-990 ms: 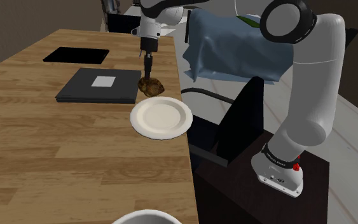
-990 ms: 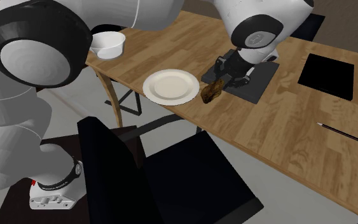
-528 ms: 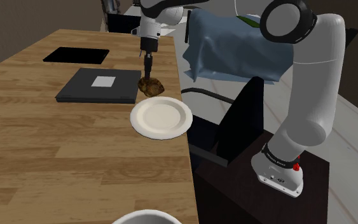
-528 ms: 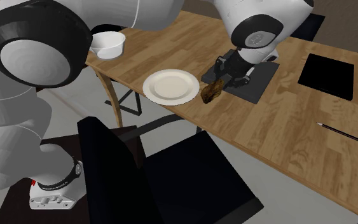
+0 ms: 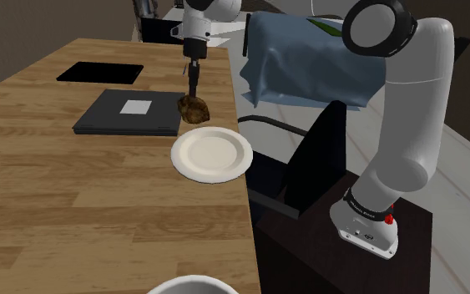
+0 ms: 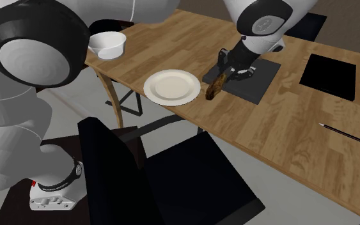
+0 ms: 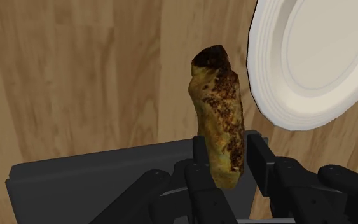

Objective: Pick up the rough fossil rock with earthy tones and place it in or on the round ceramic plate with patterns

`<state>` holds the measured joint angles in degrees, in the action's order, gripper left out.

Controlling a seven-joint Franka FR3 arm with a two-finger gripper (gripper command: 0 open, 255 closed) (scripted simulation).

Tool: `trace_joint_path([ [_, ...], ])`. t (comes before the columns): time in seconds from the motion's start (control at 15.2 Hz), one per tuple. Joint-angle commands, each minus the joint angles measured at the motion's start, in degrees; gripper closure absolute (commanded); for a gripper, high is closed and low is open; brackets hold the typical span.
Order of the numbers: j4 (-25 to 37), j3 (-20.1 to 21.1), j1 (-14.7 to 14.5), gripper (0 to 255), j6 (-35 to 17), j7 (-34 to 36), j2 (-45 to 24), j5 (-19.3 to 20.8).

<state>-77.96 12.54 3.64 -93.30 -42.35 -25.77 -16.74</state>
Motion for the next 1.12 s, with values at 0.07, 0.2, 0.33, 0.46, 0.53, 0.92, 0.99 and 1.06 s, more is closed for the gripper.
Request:
trace_joint_path([
  [0.07,2.04,0.05,0.07,255,2.16,0.63,0.20,0.01],
  [0.2,3.66,0.09,0.06,255,3.62,1.12,0.13,0.03],
  [0.33,5.38,0.13,0.04,255,5.12,1.63,-0.02,0.06],
  [0.46,7.23,0.18,0.01,255,6.66,2.15,-0.24,0.10],
  [0.53,8.20,0.21,-0.01,255,7.45,2.42,-0.39,0.12],
  [0.92,-6.49,1.46,-0.75,255,3.34,3.77,11.17,-2.35],
  [0.99,-8.91,1.74,-0.96,255,2.76,4.12,13.23,-2.86],
  [1.06,-11.18,2.03,-1.19,255,2.24,4.50,15.23,-3.37],
])
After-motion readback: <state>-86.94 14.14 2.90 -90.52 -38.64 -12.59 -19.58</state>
